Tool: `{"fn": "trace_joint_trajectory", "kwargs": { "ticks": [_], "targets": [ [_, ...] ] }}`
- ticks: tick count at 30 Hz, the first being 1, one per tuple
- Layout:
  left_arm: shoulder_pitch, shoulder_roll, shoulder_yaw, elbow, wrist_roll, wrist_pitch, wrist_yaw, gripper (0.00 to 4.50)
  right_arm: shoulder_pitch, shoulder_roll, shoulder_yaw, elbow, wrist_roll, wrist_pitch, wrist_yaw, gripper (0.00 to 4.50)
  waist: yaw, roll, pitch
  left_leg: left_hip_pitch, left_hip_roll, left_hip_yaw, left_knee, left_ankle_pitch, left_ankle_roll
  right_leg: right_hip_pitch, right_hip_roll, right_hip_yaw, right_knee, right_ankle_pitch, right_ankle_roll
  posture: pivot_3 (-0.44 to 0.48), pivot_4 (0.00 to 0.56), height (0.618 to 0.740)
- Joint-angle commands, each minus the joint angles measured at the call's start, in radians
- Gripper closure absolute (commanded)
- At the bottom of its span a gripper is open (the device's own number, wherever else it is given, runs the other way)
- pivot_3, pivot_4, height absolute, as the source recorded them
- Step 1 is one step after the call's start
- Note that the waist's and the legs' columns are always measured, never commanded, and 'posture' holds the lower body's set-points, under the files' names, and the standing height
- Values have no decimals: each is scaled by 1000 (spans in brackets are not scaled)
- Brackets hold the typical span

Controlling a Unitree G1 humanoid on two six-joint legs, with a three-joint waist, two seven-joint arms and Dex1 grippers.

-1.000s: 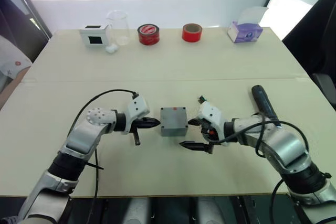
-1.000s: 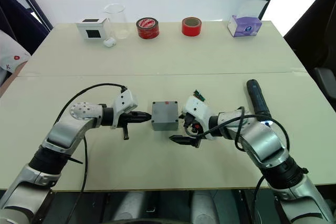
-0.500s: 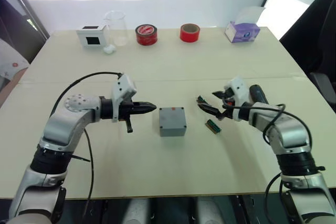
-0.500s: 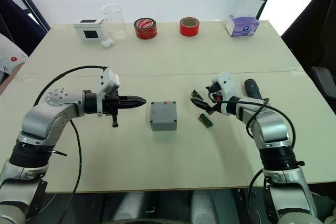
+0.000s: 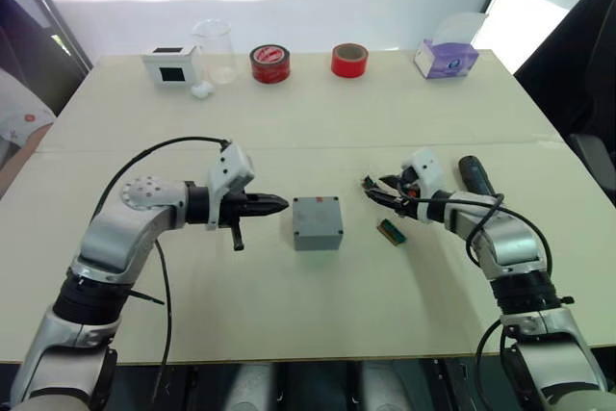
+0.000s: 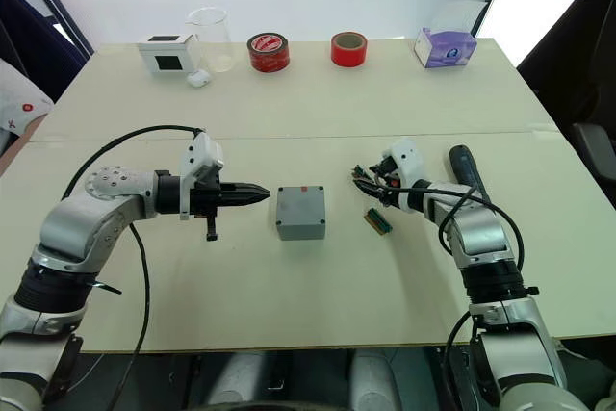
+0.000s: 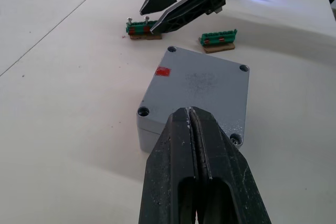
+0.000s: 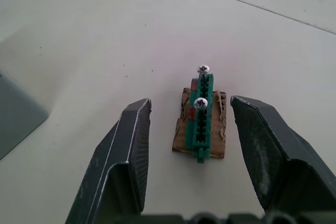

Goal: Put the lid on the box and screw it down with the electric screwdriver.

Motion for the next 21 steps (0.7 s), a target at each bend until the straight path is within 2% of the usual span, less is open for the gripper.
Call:
{"fn": "trace_joint_trajectory", "kwargs": {
  "ticks": [1,3,5,8,10,11,21],
  "targets": [
    [-4,10,9,-17,-7,-13,2,4500,-28,10,-25,2,-4,-23,-4,2038,0,0,0,0,0,0,0,0,0,0,0,0,0,0,0,0,150,740],
    [-4,10,8,-14,-6,-16,1,4500,-31,13,-26,5,-2,-24,-7,2038,0,0,0,0,0,0,0,0,0,0,0,0,0,0,0,0,150,740],
    [-2,10,7,-13,-5,-18,0,4500,-30,14,-26,3,-2,-23,-9,2525,0,0,0,0,0,0,0,0,0,0,0,0,0,0,0,0,150,740],
    [1,9,5,-11,-4,-21,-1,4500,-24,16,-28,-1,-2,-24,-13,3444,0,0,0,0,0,0,0,0,0,0,0,0,0,0,0,0,150,740],
    [1,9,3,-10,-3,-23,-1,4500,-22,17,-30,-4,0,-22,-16,4343,0,0,0,0,0,0,0,0,0,0,0,0,0,0,0,0,150,740],
    [1,9,3,-10,-3,-24,-1,4500,-21,17,-31,-7,0,-21,-17,4462,0,0,0,0,0,0,0,0,0,0,0,0,0,0,0,0,150,740],
    [3,7,0,-1,0,-36,-1,4500,-13,10,-44,-28,-1,-28,-30,4462,0,0,0,0,0,0,0,0,0,0,0,0,0,0,0,0,150,740]
  ]
}}
